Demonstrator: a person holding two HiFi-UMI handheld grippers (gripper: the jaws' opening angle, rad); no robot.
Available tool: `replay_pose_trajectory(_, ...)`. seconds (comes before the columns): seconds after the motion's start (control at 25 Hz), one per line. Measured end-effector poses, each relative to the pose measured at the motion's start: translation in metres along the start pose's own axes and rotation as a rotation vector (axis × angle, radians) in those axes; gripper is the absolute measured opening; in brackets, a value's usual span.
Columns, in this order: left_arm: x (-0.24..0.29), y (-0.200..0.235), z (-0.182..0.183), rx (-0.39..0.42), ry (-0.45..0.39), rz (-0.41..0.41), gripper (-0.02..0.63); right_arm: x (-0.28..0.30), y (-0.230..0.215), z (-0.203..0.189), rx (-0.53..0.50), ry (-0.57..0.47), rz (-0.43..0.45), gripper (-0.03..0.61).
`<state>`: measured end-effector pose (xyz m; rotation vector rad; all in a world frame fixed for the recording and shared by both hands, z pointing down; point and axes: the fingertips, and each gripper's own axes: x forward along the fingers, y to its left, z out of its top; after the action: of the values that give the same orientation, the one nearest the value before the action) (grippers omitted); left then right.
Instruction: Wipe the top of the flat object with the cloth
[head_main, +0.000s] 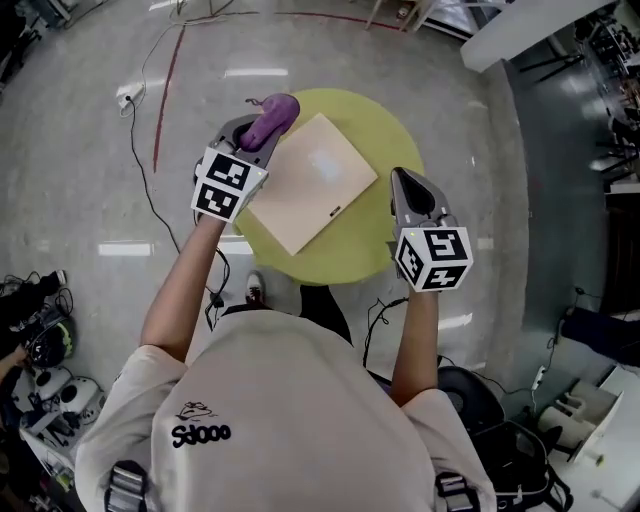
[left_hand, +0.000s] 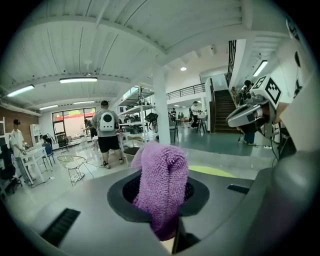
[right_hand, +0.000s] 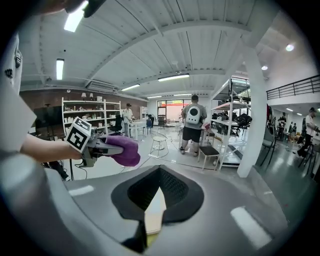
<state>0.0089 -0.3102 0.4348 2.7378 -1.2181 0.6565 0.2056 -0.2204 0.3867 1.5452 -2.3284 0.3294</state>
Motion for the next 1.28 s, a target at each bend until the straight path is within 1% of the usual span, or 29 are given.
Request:
replay_pose_trajectory(0.2, 0.057, 0.004, -0.019, 0.061, 0.080, 0.012, 0.064, 0.041, -0.021, -0.014, -0.003, 0.037, 0.083, 0.009)
replay_pose_trajectory(0.44, 0.126, -0.004, -0.056, 0.145, 0.251, -0.021, 0.064, 0.070, -0.045, -0.030, 0.025, 0.071, 0.144, 0.009)
replay_pose_trajectory(0.6, 0.165, -0.006, -0.089, 0.217, 0.370, -0.032, 0.064, 0.081, -0.060, -0.045, 0.051, 0.098, 0.164, 0.009)
replay_pose_trajectory(0.72, 0.189, -0.009, -0.109, 0.269, 0.434, -0.029, 0.064, 0.084, -0.070, -0.057, 0.066, 0.116, 0.168, 0.009)
replay_pose_trajectory(0.84, 0.202, -0.022, -0.131, 0.306, 0.490, -0.061, 0.064, 0.081, -0.077, -0.067, 0.079, 0.131, 0.161, 0.009)
replay_pose_trajectory(0.92, 0.209, -0.036, -0.146, 0.308, 0.511, -0.093, 0.064, 0.079, -0.082, -0.073, 0.090, 0.138, 0.153, 0.009)
replay_pose_trajectory(1.0, 0.215, -0.047, -0.153, 0.277, 0.500, -0.096, 0.064, 0.077, -0.088, -0.077, 0.102, 0.142, 0.146, 0.009)
replay_pose_trajectory(1.12, 0.217, -0.057, -0.153, 0.248, 0.470, -0.076, 0.064, 0.071, -0.092, -0.083, 0.120, 0.146, 0.132, 0.009)
replay_pose_trajectory(1.28, 0.214, -0.082, -0.152, 0.246, 0.448, -0.115, 0.064, 0.063, -0.090, -0.089, 0.133, 0.150, 0.111, 0.009)
